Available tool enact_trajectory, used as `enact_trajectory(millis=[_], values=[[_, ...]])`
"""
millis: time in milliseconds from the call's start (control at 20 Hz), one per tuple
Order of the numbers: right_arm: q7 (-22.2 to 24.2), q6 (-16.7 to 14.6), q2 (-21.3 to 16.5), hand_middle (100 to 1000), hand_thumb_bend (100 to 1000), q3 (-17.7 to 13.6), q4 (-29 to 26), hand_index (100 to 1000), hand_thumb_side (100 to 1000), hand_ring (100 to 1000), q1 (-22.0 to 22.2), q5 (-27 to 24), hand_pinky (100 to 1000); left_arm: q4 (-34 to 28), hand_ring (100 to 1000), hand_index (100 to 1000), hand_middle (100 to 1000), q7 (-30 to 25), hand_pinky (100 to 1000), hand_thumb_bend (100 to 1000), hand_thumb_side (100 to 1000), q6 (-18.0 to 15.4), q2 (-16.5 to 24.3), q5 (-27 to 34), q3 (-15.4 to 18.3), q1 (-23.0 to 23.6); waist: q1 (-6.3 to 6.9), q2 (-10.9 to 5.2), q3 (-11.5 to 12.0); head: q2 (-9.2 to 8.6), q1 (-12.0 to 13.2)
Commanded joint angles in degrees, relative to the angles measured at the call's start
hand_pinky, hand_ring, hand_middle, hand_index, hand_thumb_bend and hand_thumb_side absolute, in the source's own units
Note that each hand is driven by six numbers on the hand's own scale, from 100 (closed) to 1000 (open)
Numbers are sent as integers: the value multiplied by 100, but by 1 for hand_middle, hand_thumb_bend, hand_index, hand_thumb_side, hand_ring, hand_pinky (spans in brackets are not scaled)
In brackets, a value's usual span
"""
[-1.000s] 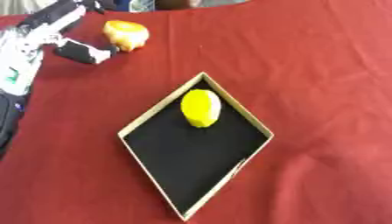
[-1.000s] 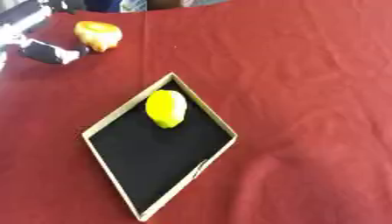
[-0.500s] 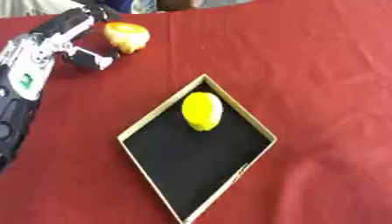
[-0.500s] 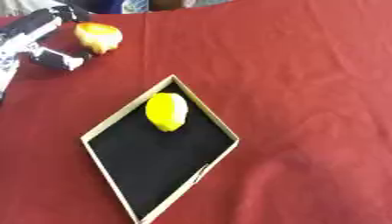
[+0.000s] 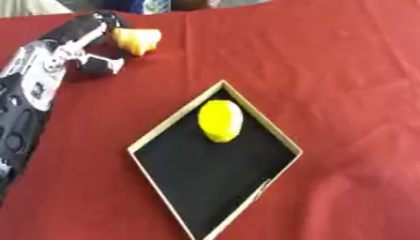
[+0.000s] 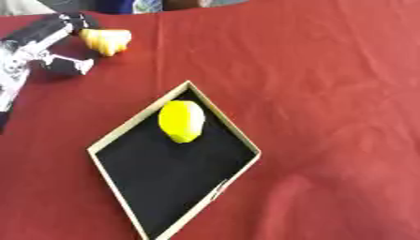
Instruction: Pick up objects on the table and place them in the box.
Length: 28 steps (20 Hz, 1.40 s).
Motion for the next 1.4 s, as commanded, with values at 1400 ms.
enact_trajectory(millis=[1400], values=[[-452,-97,-339,773,100,-135,-96,848,532,800,283,-61,906,-4284,548,625,604,-492,669,100,219,-115,122,2067,-1906,1507,-174,-962,606,743,-522]])
